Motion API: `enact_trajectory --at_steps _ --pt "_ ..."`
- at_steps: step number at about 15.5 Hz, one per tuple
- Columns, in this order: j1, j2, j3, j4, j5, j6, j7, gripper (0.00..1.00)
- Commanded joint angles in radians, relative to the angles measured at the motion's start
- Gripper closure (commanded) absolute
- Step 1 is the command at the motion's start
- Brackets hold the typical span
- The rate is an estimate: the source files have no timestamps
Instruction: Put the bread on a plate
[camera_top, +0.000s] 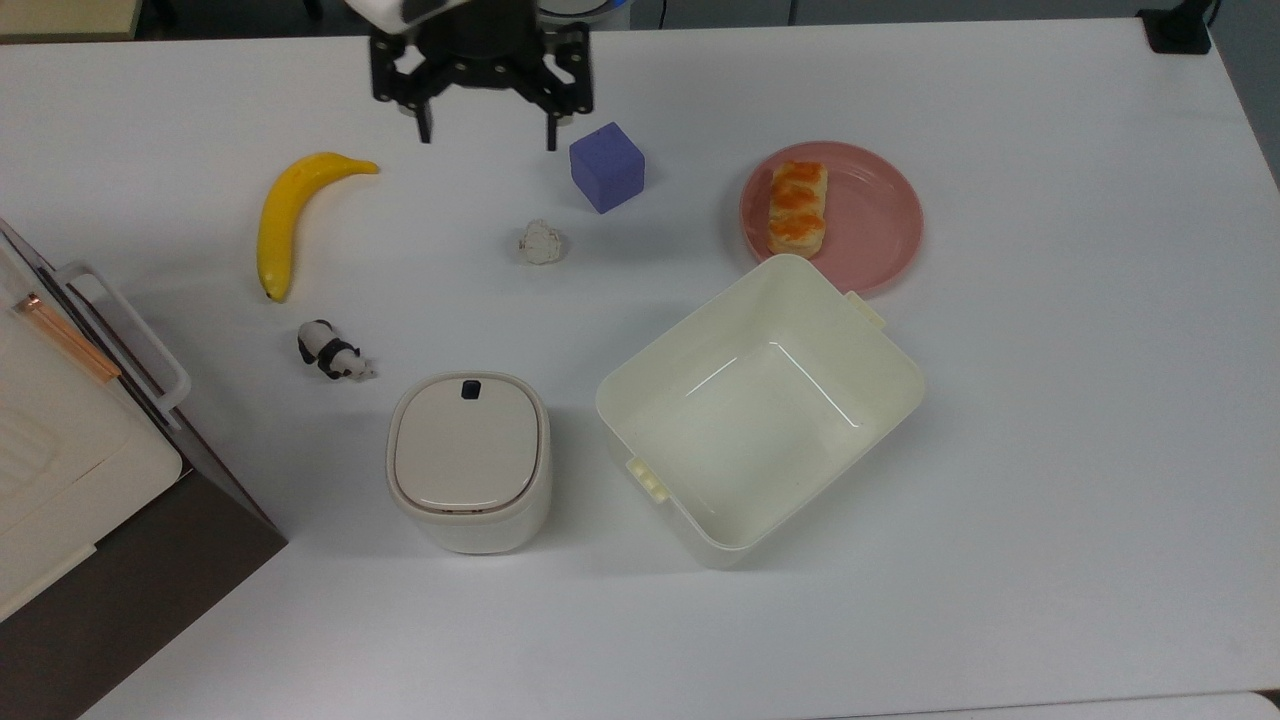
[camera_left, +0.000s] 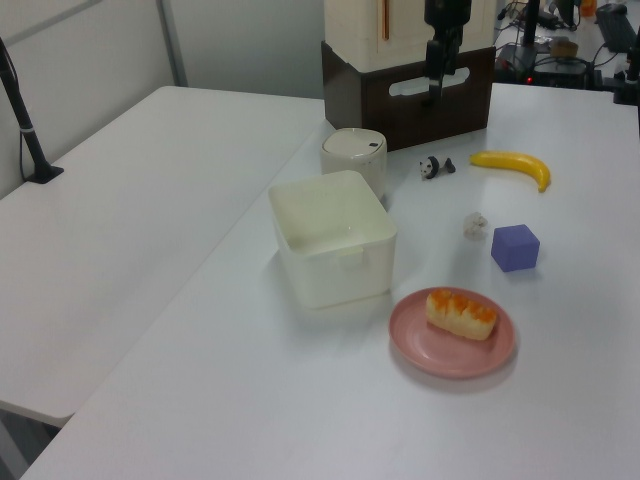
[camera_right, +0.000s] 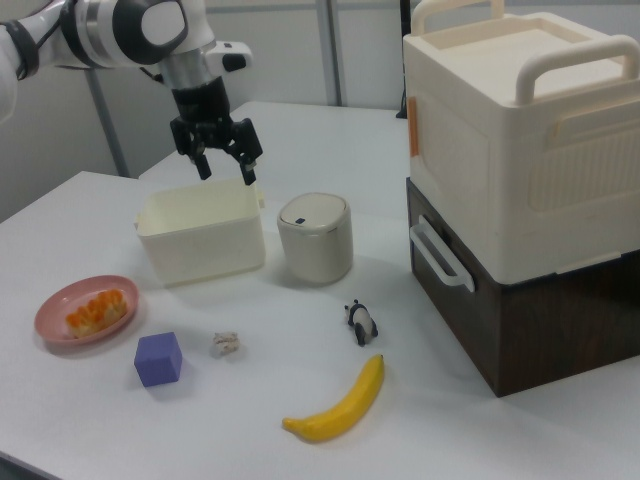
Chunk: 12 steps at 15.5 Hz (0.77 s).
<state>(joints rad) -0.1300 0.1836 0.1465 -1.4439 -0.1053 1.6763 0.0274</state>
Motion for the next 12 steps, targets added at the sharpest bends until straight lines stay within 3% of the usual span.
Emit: enact_trajectory --at_steps 1,5,12 --pt "-0.022 -0.010 -0.011 0.031 0.004 0.014 -0.009 0.00" --pt "-0.036 -0.012 -0.019 0.054 0.015 0.011 -0.003 0.00" --pt "-0.036 -0.012 -0.027 0.039 0.099 0.013 0.026 0.00"
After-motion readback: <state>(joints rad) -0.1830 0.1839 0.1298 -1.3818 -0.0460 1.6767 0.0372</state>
